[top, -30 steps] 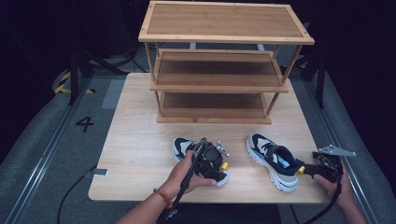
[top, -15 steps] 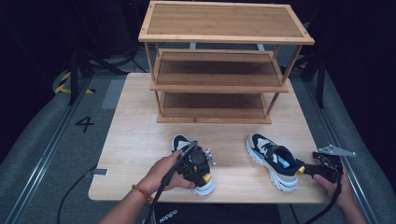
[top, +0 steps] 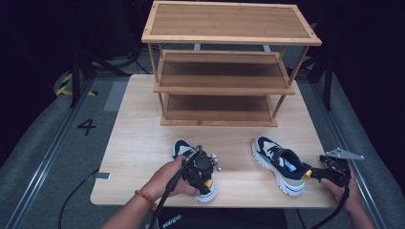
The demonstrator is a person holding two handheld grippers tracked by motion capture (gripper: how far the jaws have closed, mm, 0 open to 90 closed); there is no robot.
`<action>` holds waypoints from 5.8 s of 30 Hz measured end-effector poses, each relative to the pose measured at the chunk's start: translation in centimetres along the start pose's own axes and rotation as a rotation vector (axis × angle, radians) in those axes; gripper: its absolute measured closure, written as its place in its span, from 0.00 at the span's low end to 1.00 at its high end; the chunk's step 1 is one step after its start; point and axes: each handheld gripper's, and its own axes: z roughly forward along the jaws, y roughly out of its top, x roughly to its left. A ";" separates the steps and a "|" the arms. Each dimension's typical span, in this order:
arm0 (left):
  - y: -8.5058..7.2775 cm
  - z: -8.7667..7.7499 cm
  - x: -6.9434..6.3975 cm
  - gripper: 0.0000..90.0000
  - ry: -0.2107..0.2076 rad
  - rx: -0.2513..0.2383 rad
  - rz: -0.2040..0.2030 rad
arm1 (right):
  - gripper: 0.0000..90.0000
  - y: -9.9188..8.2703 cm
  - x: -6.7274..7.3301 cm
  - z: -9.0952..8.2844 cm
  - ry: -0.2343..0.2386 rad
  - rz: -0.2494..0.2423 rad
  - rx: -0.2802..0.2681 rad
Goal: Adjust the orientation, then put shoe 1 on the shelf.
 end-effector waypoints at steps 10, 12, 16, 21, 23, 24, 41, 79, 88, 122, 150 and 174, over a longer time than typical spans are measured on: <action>0.4 0.8 0.9 0.74 -0.038 -0.015 -0.004 | 0.19 0.1 0.0 0.1 0.001 -0.001 0.000; 0.4 0.7 0.9 0.76 -0.043 -0.006 0.008 | 0.19 0.1 0.0 0.1 0.001 -0.001 0.000; 0.2 0.6 0.5 0.83 -0.055 0.056 0.095 | 0.19 0.1 0.0 0.1 0.002 -0.001 0.000; 0.4 0.6 -0.1 0.84 -0.041 0.100 0.163 | 0.19 0.1 0.0 0.1 0.002 -0.001 0.000; 0.6 0.6 0.0 0.84 -0.032 0.101 0.180 | 0.19 0.1 0.0 0.1 0.002 -0.002 0.000; 0.6 0.5 -0.1 0.84 -0.029 0.100 0.179 | 0.19 0.1 0.0 0.1 0.002 -0.001 0.000; 3.9 -4.9 -1.5 0.84 0.031 0.060 0.320 | 0.19 0.1 0.0 0.1 0.001 -0.001 0.000; 12.5 -16.8 2.1 0.81 0.143 0.047 0.465 | 0.19 0.1 0.0 0.1 0.000 -0.004 0.002; 13.7 -17.5 6.2 0.81 0.166 0.057 0.402 | 0.19 0.1 0.0 0.1 0.000 -0.005 0.001; 11.5 -19.5 9.5 0.54 0.406 -0.157 0.263 | 0.20 0.0 0.0 0.1 0.000 -0.009 -0.001; 4.2 -14.2 6.3 0.22 0.612 -0.602 -0.112 | 0.20 0.0 0.0 0.0 0.001 -0.007 -0.003; 6.4 -14.3 9.8 0.25 0.580 -0.701 -0.212 | 0.20 0.0 0.0 0.0 0.001 -0.007 -0.003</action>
